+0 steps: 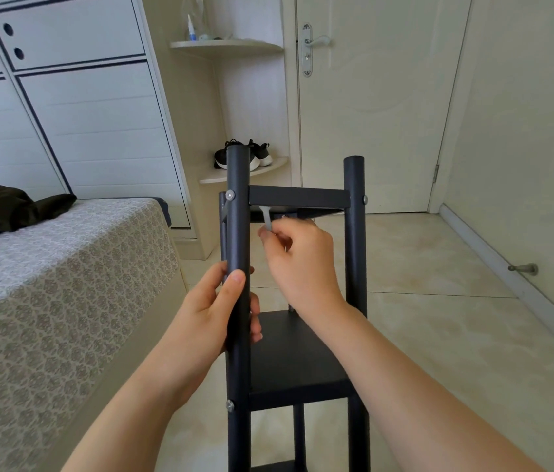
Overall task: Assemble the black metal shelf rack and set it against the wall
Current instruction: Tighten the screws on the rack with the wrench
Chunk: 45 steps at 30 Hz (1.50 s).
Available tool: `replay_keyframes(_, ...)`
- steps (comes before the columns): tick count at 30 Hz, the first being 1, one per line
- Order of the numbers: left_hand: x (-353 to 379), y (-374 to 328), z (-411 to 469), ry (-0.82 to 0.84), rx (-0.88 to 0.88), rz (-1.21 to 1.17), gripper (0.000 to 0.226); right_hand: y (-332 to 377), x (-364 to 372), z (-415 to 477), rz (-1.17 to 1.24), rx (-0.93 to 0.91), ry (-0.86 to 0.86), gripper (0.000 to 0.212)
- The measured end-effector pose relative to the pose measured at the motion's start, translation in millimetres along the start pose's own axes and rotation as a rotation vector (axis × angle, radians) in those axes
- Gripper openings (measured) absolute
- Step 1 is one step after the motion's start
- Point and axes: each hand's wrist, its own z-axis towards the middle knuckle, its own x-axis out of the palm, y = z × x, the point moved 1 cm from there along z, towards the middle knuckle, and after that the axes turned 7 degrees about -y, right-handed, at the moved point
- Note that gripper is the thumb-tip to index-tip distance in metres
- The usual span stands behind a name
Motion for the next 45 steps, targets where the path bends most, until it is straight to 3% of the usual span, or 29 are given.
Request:
replay_keyframes(4,0,-2,-1,0.012,-0.005,-0.002,0.039,2,-12,1,0.023,0.03,0.061,0.042)
replay_keyframes(11,2,-2,-1,0.035,-0.011,-0.009,0.031,6,-20,5,0.03,0.062,0.178,0.033)
replay_keyframes(18,5,-2,-1,0.05,0.003,0.018,0.036,12,-21,6,0.015,0.011,0.146,0.055)
replay_keyframes(27,6,-1,1,0.058,0.008,0.029,0.032,4,-20,8,-0.044,0.023,0.095,0.049)
replay_keyframes(34,6,0,0,0.066,0.01,0.038,0.043,9,-23,13,-0.029,0.031,0.083,0.049)
replay_keyframes(37,6,-2,-1,0.064,0.008,0.042,0.04,9,-23,13,-0.031,0.024,0.08,0.051)
replay_keyframes(41,6,-2,-3,0.063,0.003,0.033,0.038,10,-22,9,-0.048,0.024,0.071,0.035)
replay_keyframes(45,6,-4,-3,0.067,0.014,0.031,0.031,6,-18,6,-0.118,-0.027,-0.02,0.037)
